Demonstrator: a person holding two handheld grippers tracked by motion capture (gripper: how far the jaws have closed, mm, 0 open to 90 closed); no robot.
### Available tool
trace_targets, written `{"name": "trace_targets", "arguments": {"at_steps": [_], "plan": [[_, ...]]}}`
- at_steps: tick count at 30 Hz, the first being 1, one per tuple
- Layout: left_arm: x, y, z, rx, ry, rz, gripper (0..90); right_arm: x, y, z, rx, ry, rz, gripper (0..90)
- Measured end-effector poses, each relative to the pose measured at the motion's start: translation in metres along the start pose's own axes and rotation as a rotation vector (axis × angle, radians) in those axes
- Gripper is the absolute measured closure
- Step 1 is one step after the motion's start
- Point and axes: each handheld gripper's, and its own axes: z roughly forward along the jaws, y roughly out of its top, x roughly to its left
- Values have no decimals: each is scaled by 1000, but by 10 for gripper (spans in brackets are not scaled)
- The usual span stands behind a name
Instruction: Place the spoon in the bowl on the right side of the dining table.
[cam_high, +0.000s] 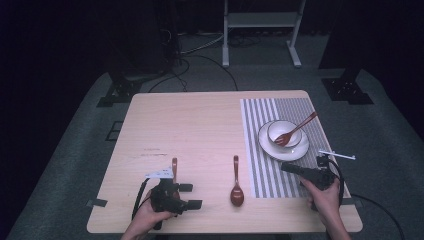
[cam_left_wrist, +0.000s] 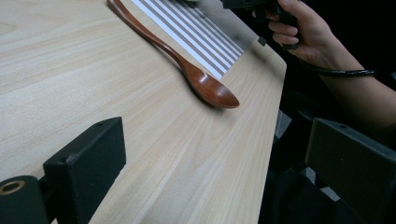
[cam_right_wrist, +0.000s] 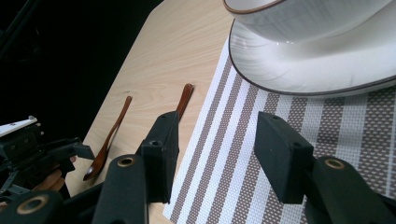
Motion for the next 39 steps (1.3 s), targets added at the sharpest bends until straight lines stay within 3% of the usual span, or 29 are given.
{"name": "trace_targets", "arguments": {"at_steps": [19,39], "plan": [[1,0,-2,-10,-3,-5,37,12,-20,3,-2,-12,-67,481],[2,-1,-2,-12,-9,-10,38,10,-36,5,-16,8,-66,453]]}}
